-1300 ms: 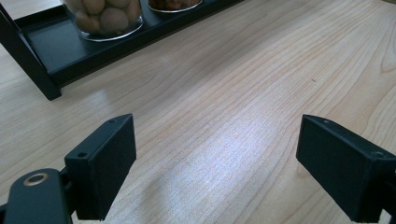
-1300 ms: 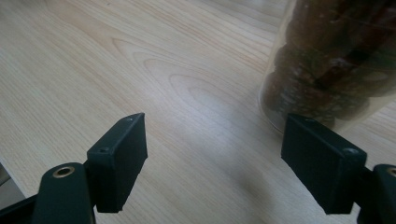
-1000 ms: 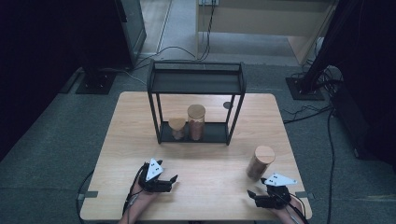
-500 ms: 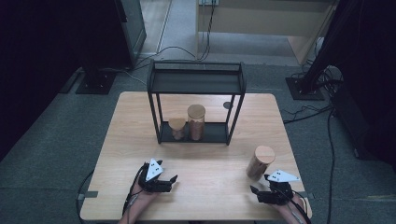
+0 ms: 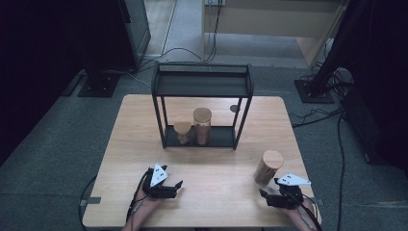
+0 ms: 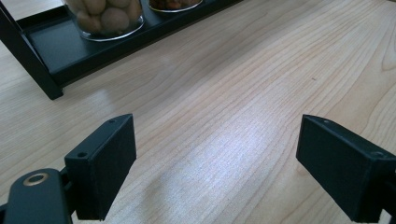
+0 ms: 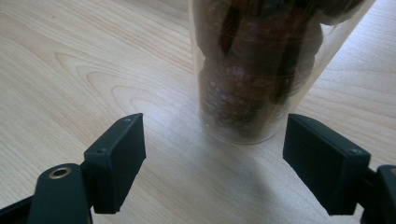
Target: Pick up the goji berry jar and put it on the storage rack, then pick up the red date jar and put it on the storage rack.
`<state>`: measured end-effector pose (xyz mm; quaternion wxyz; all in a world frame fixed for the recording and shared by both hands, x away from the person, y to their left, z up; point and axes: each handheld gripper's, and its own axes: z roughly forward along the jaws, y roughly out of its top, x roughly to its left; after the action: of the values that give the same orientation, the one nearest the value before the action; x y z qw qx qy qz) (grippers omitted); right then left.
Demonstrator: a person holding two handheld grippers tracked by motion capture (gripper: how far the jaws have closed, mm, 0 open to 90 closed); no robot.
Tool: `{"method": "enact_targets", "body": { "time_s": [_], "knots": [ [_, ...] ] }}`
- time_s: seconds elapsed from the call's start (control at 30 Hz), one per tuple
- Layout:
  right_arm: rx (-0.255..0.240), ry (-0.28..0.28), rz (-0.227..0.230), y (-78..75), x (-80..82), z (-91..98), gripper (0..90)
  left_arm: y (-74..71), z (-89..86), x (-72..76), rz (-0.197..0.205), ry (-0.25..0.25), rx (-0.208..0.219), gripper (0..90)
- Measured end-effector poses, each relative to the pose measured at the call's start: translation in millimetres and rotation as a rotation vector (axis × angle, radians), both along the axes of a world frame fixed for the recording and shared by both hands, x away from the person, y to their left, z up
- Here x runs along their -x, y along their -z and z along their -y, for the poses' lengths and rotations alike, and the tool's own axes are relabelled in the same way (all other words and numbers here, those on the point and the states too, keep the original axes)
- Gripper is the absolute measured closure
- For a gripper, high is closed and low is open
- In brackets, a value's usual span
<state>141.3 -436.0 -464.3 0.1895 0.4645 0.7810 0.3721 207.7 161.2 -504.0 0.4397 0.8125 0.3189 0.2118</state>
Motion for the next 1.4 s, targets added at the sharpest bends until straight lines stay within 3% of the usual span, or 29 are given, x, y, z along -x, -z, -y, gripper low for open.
{"method": "enact_targets", "body": {
  "time_s": [0.87, 1.4],
  "knots": [
    [-0.006, 0.038, 0.027, 4.7, -4.2, 0.3, 18.4, -0.8, 1.2, -0.7, -0.006, -0.002, -0.006, 11.9],
    [-0.010, 0.050, 0.033, 4.6, -20.5, -3.8, 18.4, -0.5, 0.6, -0.7, -0.003, 0.000, -0.004, 12.0]
  ]
}}
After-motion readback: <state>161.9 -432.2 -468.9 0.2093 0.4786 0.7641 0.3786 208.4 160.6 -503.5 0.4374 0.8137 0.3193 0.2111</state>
